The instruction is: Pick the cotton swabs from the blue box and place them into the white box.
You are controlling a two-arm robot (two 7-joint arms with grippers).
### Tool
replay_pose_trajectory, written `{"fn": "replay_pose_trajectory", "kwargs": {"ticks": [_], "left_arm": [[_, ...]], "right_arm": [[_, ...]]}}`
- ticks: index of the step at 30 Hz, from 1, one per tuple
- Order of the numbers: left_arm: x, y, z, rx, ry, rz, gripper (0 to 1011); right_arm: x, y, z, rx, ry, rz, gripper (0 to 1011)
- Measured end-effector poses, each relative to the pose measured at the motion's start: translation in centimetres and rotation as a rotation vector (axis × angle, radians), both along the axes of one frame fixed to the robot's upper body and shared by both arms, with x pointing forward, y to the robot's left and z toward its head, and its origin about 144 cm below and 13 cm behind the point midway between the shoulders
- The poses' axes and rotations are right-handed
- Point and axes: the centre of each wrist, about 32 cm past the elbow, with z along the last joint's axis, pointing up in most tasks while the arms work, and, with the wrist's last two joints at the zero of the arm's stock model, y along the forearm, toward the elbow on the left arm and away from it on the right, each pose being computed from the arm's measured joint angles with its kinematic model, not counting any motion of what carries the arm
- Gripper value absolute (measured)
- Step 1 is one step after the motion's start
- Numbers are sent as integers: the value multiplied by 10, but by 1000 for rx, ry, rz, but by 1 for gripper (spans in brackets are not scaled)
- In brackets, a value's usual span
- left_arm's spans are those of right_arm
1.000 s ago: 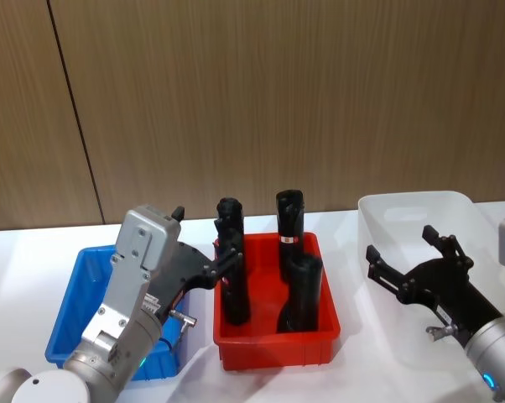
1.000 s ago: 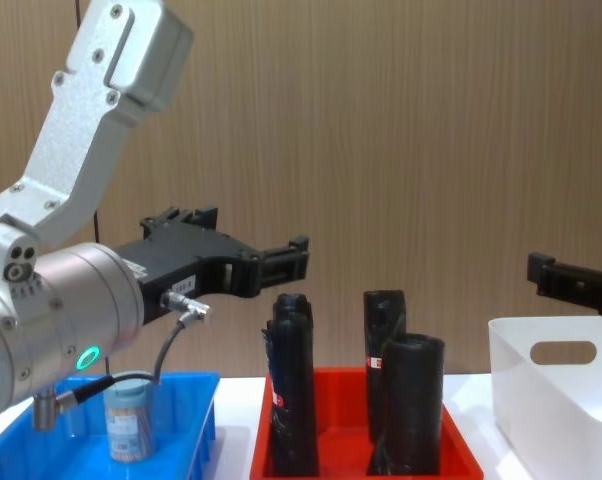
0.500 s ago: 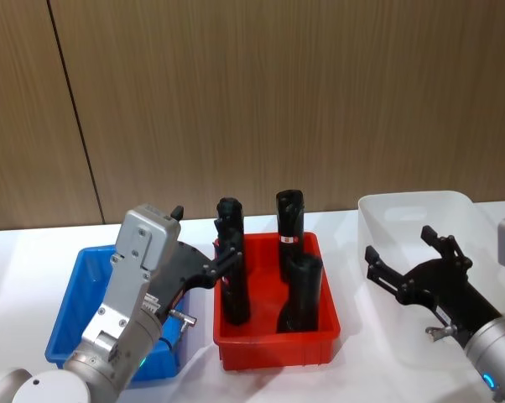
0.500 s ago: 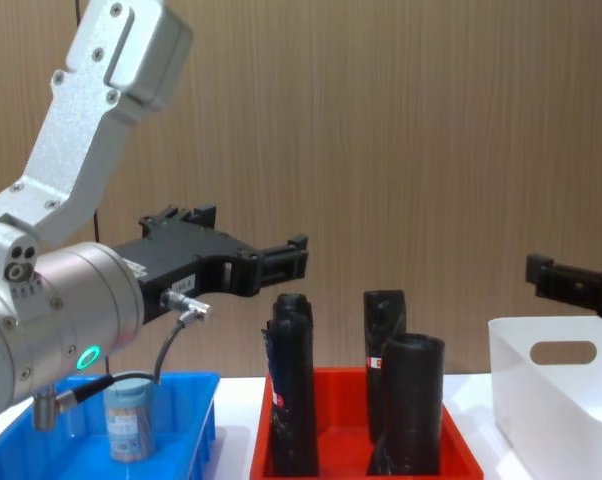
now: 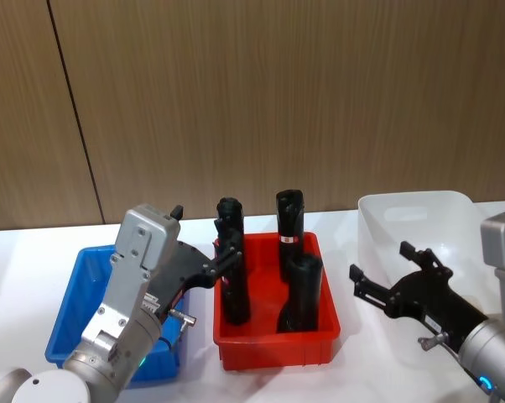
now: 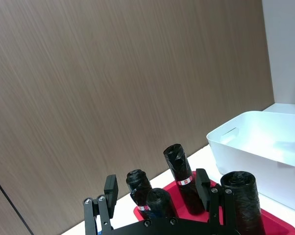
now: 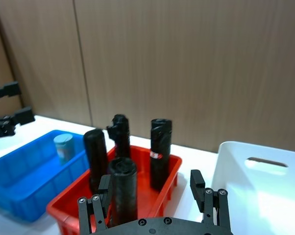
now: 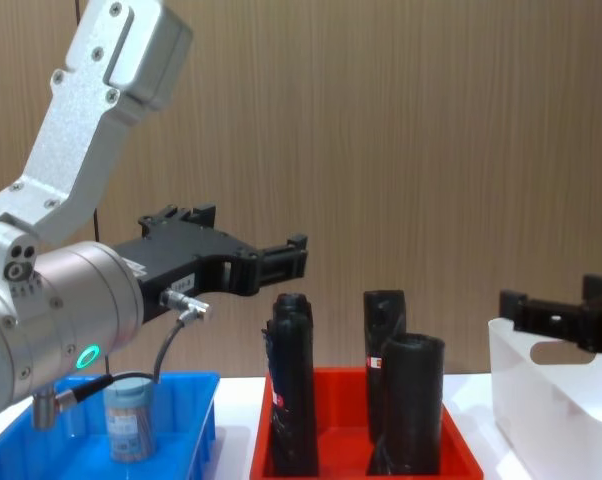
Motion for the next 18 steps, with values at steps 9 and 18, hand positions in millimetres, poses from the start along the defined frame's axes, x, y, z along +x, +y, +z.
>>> {"fn": "replay_pose_trajectory", "kwargs": {"ticks": [9, 18], "left_arm": [[0, 0, 0, 0, 1, 0, 1004], [0, 0, 0, 0, 1, 0, 1004]], "right_arm": [[14, -5, -2, -9, 59, 87, 1002], [34, -5, -5, -15, 103, 154, 1002]]}}
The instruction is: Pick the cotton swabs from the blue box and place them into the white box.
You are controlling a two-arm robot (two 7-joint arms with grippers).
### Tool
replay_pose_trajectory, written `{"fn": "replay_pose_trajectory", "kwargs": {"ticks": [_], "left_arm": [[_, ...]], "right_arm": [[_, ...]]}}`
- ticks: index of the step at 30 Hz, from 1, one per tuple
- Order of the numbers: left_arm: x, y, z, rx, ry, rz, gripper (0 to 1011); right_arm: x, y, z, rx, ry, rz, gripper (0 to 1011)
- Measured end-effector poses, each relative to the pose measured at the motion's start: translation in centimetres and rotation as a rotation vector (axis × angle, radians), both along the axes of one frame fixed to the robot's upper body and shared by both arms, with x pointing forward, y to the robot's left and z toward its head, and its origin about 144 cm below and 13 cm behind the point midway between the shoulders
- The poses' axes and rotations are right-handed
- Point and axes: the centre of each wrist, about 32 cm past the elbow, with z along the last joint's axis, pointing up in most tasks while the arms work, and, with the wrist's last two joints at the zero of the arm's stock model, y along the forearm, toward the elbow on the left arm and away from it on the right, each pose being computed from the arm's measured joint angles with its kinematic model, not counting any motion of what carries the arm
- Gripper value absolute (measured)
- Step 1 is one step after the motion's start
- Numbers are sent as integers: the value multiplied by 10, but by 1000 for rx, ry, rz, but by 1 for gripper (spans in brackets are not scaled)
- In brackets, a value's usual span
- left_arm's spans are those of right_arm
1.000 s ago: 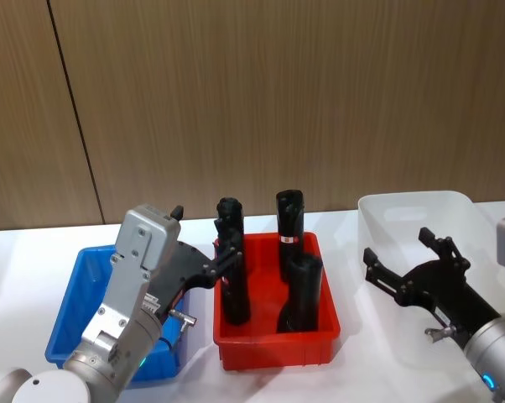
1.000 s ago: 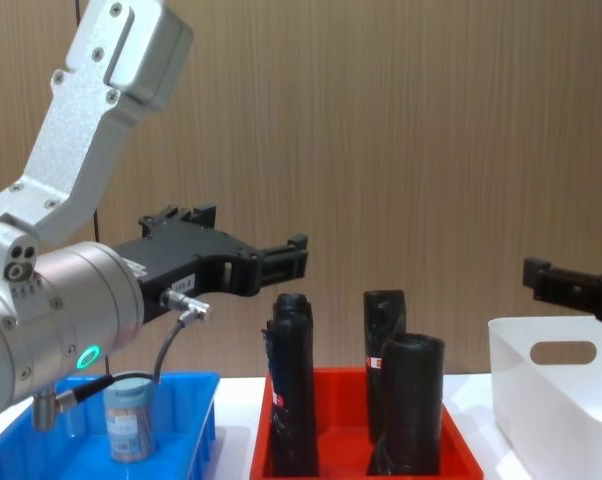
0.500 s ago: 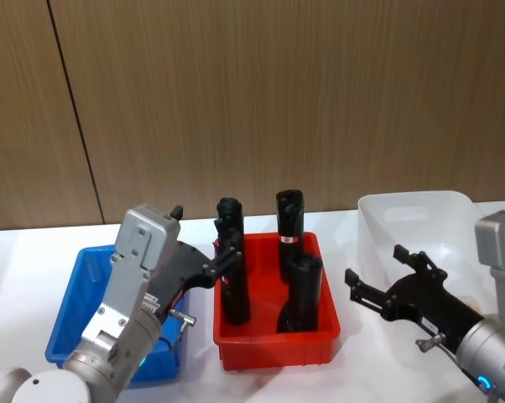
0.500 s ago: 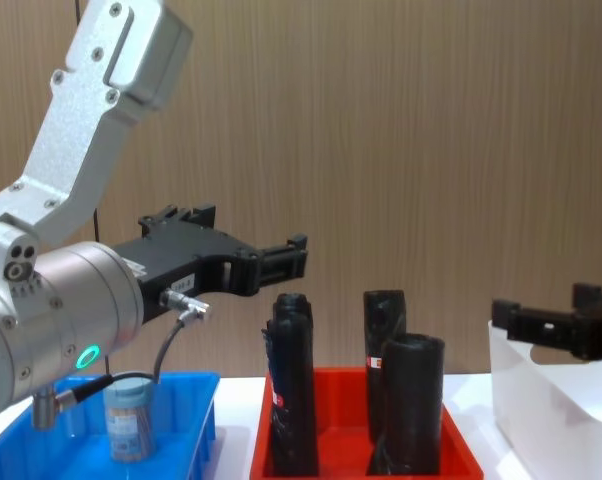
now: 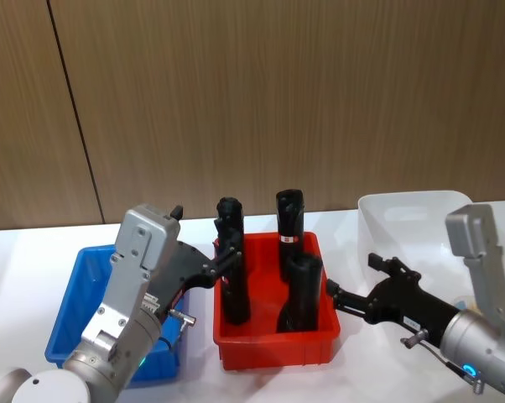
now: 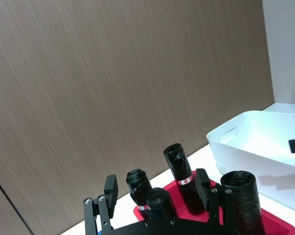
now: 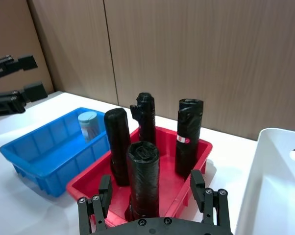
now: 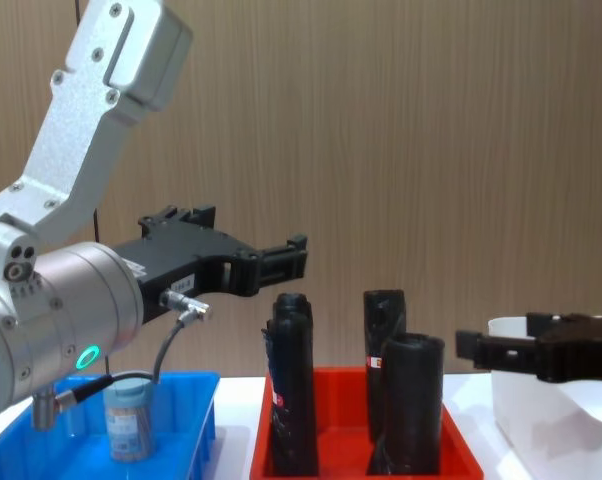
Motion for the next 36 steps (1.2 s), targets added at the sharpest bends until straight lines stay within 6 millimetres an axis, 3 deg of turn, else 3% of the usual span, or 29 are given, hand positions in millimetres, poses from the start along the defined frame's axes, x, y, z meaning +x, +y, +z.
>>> {"fn": "replay_pose_trajectory", "kwargs": {"ticks": [36], "left_arm": [[0, 0, 0, 0, 0, 0, 1004]], "right_arm": [[62, 21, -22, -68, 70, 66, 1002]]}}
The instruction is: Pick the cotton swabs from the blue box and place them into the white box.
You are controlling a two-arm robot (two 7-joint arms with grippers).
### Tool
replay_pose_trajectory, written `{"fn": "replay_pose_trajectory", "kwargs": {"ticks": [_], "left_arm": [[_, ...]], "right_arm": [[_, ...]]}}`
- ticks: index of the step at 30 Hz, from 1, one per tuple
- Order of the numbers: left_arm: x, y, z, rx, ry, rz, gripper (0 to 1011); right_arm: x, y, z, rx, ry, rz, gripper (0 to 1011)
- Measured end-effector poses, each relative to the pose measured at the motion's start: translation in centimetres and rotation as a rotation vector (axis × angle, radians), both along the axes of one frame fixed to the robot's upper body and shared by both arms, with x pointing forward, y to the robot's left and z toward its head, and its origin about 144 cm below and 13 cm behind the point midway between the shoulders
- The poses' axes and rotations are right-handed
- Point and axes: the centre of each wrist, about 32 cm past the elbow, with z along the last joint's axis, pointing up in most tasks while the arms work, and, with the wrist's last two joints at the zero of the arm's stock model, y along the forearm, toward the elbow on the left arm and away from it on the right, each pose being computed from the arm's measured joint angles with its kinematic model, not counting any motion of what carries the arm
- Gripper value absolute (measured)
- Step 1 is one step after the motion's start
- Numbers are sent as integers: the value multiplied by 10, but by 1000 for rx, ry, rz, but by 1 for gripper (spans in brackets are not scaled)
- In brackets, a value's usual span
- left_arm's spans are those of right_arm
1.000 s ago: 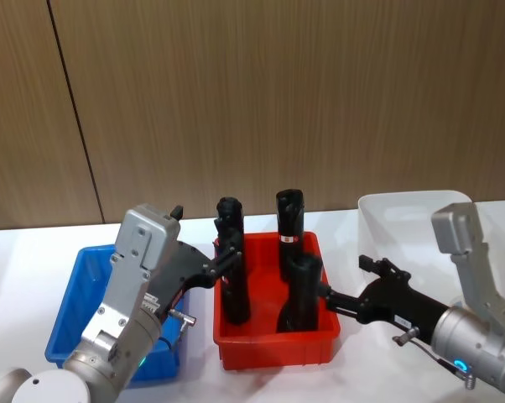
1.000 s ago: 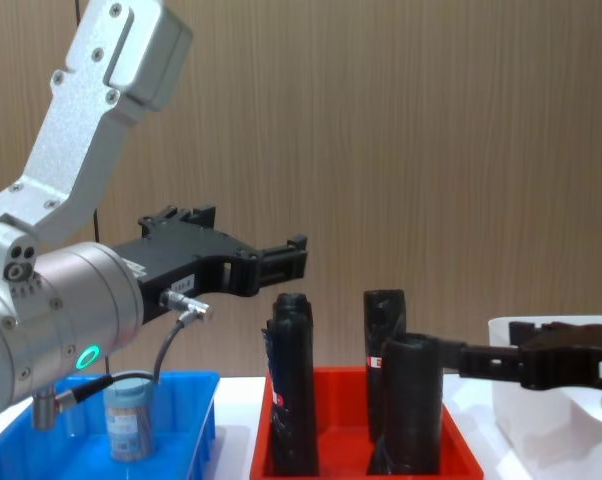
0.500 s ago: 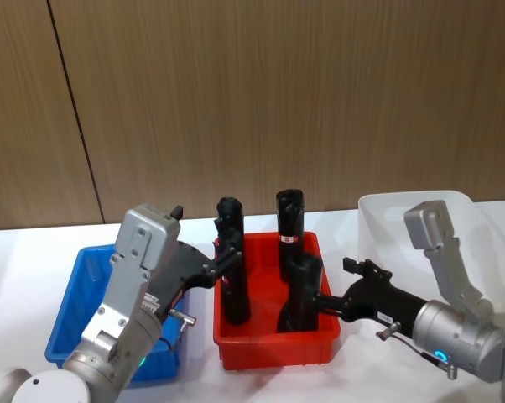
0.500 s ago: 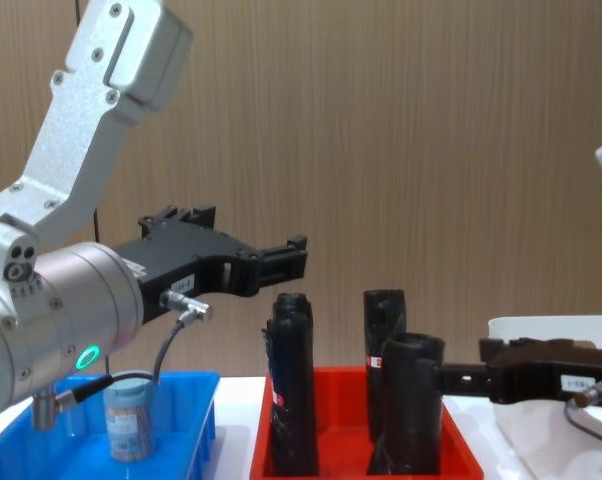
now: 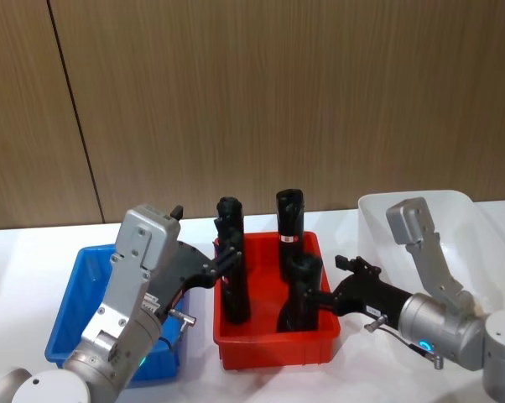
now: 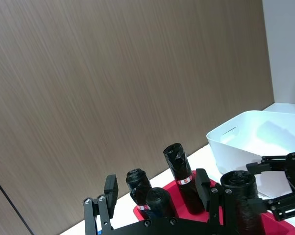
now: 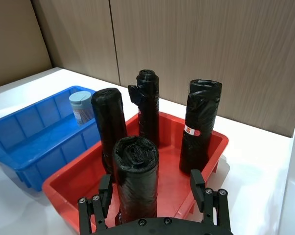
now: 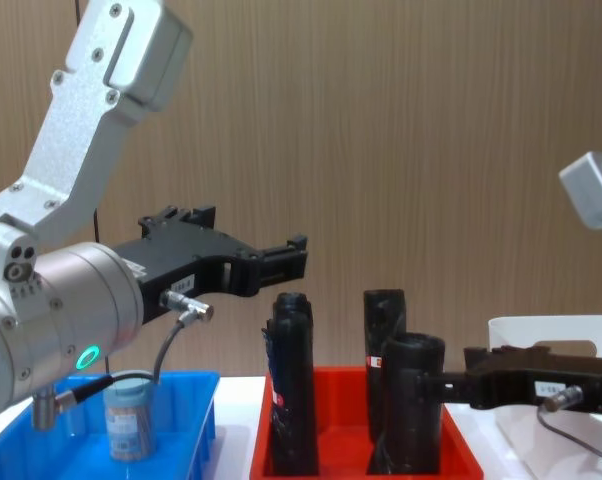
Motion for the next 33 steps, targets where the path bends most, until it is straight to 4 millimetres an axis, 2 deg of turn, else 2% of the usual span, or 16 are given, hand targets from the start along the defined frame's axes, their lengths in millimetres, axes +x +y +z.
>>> {"fn": "replay_pose_trajectory", "kwargs": {"ticks": [15, 17, 21, 24, 25, 33], "left_arm": [[0, 0, 0, 0, 0, 0, 1004], [0, 0, 0, 0, 0, 0, 1004], [0, 0, 0, 0, 0, 0, 1004], [0, 0, 0, 0, 0, 0, 1004], [0, 0, 0, 0, 0, 0, 1004], [0, 0, 0, 0, 0, 0, 1004]], "right_arm": [[15, 12, -2, -15, 10, 11, 998], [17, 14, -2, -15, 11, 13, 933], [19, 16, -2, -17, 15, 18, 871], [20, 18, -1, -17, 17, 22, 786], [21, 19, -1, -16, 17, 24, 730], [22, 22, 2, -15, 18, 28, 509]]}}
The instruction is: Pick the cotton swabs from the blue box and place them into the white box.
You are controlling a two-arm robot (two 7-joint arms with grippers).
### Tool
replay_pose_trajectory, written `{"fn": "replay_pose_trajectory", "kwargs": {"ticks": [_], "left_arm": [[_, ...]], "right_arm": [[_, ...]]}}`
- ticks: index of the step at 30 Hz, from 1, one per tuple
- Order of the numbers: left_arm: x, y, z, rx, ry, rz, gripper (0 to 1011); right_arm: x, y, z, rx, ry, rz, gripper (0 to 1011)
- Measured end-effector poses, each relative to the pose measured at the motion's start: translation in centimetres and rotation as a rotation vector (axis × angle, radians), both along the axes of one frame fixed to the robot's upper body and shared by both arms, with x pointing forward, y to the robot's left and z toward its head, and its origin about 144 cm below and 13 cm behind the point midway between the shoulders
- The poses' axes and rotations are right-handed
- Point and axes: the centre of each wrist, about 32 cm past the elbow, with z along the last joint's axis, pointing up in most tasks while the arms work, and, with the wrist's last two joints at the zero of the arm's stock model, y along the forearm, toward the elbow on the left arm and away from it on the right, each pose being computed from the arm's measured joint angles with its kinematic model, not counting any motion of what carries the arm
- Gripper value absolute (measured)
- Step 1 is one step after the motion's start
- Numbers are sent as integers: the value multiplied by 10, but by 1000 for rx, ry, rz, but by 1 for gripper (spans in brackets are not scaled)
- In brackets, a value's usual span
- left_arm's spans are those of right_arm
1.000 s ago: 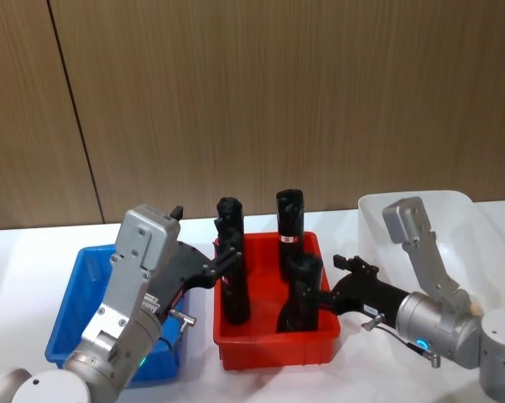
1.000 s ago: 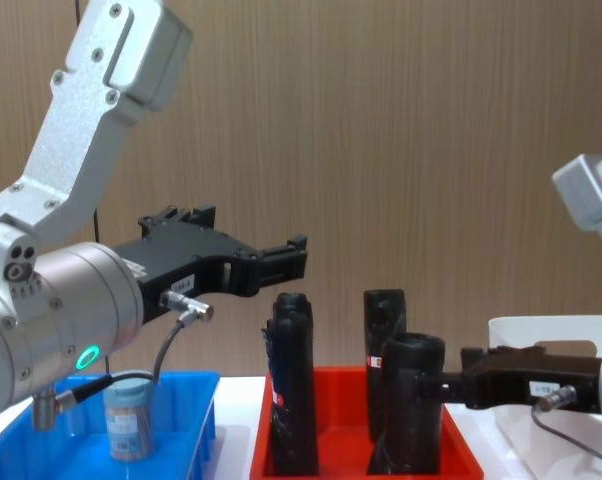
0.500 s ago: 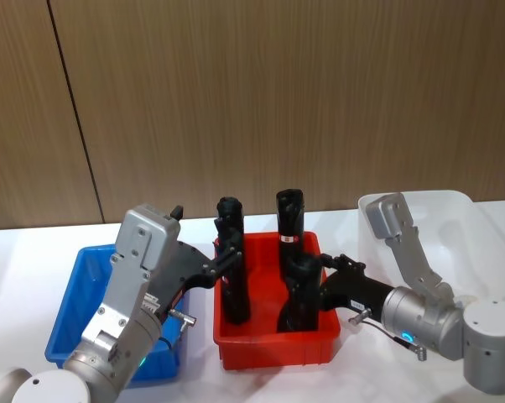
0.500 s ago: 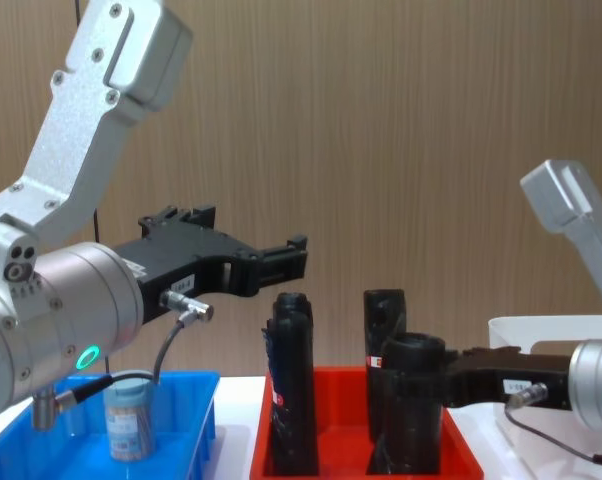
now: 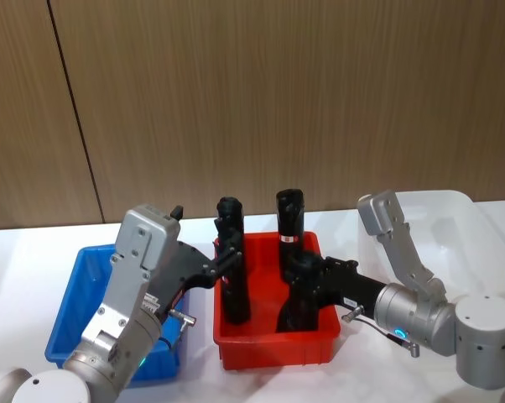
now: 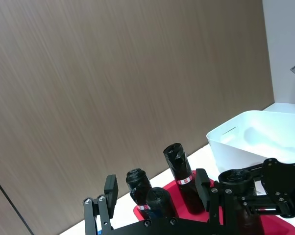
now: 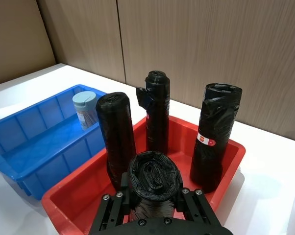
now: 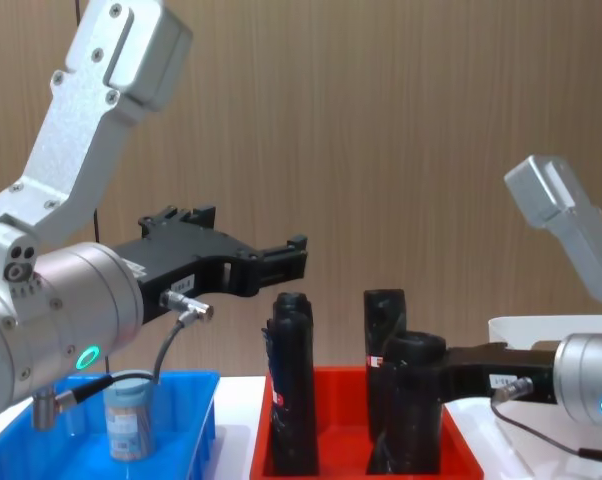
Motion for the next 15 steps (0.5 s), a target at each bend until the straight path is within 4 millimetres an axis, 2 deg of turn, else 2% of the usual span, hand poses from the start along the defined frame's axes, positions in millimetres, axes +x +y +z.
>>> {"fn": "replay_pose_trajectory", "kwargs": {"ticks": [3, 15], "left_arm": [[0, 0, 0, 0, 0, 0, 1004], [0, 0, 0, 0, 0, 0, 1004]], "right_arm": [[0, 1, 1, 2, 0, -1, 447], [-5, 4, 19, 22, -41, 1, 388]]}}
